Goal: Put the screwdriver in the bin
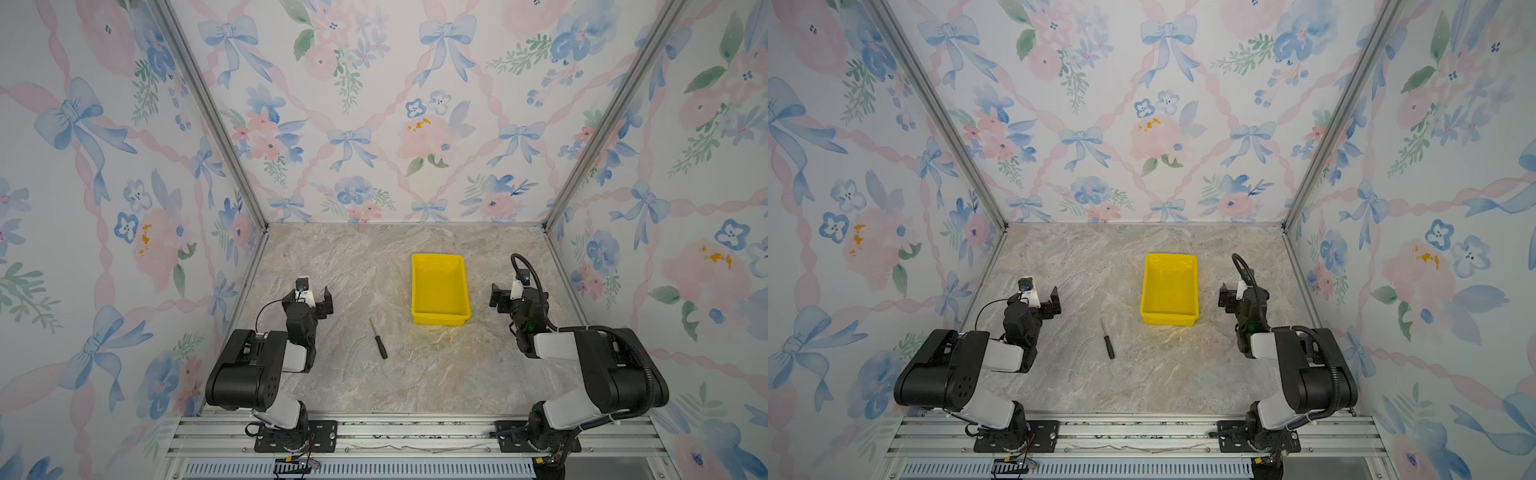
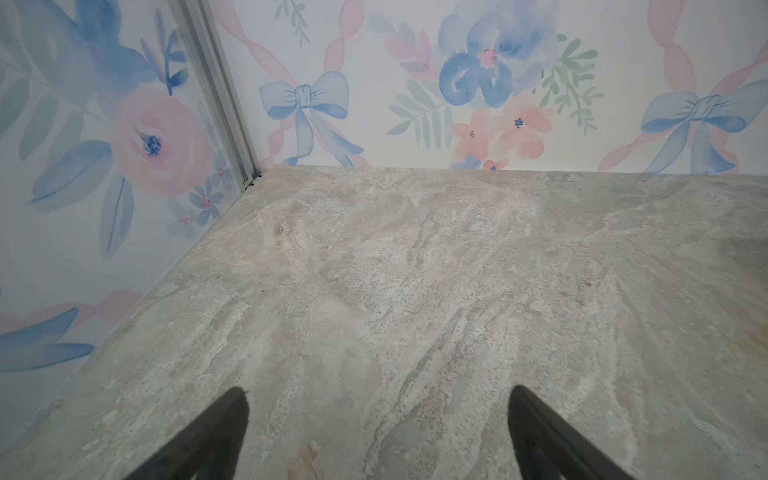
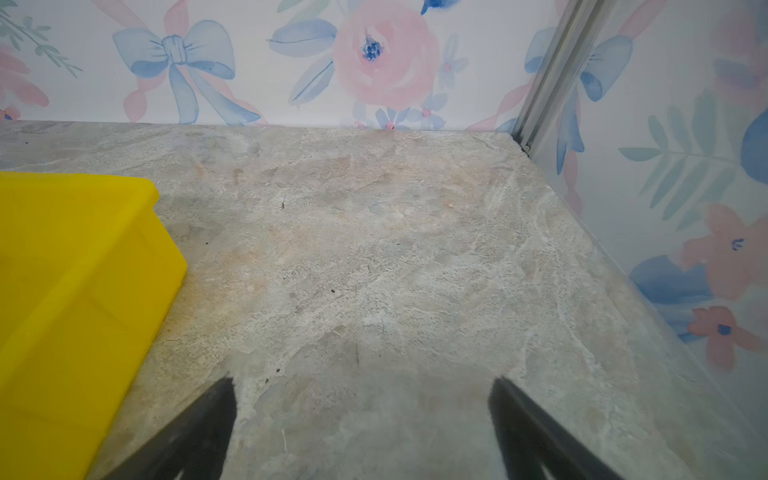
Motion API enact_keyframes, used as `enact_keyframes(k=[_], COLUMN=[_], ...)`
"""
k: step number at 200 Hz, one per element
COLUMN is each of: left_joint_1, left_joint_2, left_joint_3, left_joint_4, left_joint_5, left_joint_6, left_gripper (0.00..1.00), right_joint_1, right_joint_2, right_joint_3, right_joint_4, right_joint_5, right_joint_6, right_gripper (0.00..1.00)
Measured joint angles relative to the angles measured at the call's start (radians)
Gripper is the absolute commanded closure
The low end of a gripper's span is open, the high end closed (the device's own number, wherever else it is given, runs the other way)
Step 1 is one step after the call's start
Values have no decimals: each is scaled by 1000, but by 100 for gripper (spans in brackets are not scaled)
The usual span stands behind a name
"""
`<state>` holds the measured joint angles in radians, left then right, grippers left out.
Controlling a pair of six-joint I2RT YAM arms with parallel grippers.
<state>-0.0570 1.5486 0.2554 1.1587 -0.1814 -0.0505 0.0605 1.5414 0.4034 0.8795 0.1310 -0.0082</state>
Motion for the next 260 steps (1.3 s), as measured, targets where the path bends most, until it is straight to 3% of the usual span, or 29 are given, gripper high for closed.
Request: enact_keyframes(k=[260], left_joint_1=[0], left_joint_2=[0], left_joint_3=[0], left_joint_4=[0], left_joint_5=[0], left_joint_6=[6], left_gripper=[2], right_joint_1=[0], right_joint_2=[0], right_joint_3=[0], right_joint_4=[0], right_joint_5=[0], right_joint_6=[0], right_gripper=[3])
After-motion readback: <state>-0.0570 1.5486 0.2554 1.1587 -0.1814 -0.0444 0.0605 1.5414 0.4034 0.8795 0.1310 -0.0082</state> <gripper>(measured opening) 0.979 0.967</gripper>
